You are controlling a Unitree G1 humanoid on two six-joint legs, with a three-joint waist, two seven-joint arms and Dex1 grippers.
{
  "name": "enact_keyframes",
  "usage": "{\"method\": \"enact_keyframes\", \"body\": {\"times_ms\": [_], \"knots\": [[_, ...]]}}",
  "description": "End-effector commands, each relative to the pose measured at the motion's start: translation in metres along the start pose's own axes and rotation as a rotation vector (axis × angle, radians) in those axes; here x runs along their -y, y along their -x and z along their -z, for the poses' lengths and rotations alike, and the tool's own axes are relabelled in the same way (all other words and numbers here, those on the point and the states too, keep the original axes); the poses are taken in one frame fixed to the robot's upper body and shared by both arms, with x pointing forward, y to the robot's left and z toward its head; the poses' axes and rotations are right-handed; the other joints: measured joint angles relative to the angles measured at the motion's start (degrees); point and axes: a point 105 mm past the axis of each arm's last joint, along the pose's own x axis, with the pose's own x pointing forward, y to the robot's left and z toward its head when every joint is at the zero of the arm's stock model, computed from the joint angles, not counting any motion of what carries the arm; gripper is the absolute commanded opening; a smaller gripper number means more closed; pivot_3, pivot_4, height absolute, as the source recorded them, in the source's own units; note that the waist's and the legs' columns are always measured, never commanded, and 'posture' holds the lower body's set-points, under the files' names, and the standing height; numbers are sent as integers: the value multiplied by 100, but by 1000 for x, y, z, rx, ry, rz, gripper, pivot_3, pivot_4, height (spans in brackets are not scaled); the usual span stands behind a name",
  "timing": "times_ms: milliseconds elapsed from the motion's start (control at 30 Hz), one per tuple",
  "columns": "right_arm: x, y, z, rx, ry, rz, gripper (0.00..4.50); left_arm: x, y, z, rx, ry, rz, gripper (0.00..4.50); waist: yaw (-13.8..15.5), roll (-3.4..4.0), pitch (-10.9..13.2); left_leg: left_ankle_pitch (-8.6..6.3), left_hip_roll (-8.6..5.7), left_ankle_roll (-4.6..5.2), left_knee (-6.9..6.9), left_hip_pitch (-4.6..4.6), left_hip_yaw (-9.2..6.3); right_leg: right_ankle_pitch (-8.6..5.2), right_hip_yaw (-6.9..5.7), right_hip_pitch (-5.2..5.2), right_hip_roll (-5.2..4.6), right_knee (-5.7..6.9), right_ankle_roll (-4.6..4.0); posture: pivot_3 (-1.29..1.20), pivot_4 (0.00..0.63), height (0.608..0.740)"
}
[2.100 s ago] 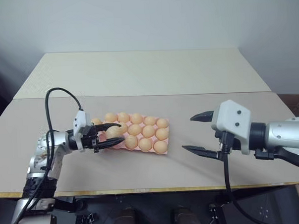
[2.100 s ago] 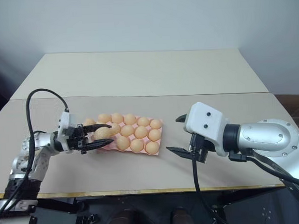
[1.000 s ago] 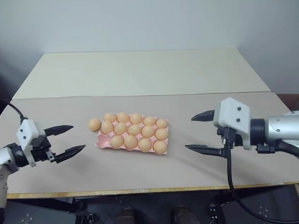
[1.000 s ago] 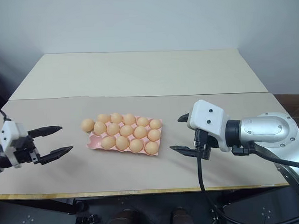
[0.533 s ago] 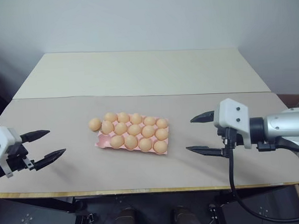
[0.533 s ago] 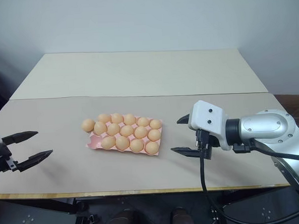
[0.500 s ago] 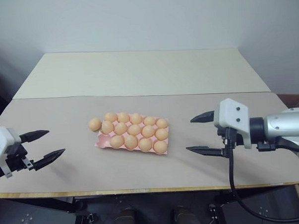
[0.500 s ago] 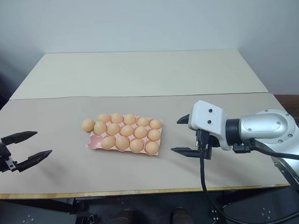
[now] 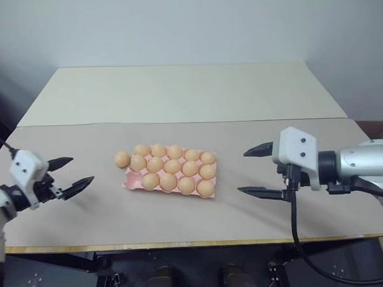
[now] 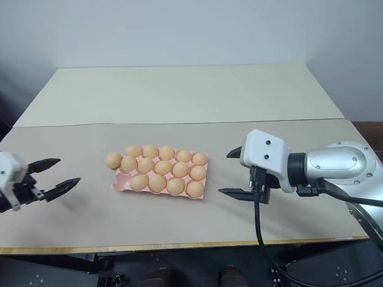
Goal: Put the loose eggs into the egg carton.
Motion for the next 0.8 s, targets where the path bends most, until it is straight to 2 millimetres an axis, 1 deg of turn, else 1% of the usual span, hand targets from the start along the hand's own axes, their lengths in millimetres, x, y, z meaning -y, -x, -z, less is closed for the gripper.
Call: {"method": "enact_keyframes", "body": {"times_ms": [33,133,267,467,533,667,800], "knots": [[1,3,-4,-6,32,28,4500,-5,-12,3,21,-35,0,4482,-1,0,0,0,-1,0,0,-3,0,0,0,-1,-1,-1,0,0,150,740],[1,4,-2,-23,33,37,4500,-3,-26,7,46,-36,31,4482,1,-1,0,0,-5,0,0,-2,-2,0,-2,0,-3,1,1,0,150,740],[1,7,-1,-32,26,50,4500,-4,-44,0,120,11,52,4482,1,-2,-1,0,-5,0,1,-2,-3,0,-2,1,-4,3,1,0,150,740],[3,11,-2,-39,14,82,4500,-3,-67,5,78,-7,77,4482,4,-2,-1,0,-9,1,5,-4,-5,1,-4,2,-5,4,2,0,150,740],[3,13,0,-47,9,90,4500,0,-73,8,66,-10,100,4482,4,-3,-1,0,-9,1,5,-5,-5,1,-5,2,-4,4,3,0,150,740],[3,14,1,-51,3,103,4500,2,-81,2,111,15,119,4482,-2,-3,-1,0,-9,1,6,-7,-5,1,-5,0,-4,5,3,0,150,740],[5,14,-1,-43,2,117,4500,4,-92,-1,108,12,121,4482,-4,-3,-1,1,-9,1,7,-7,-8,1,-7,0,-3,7,3,0,150,740]]}}
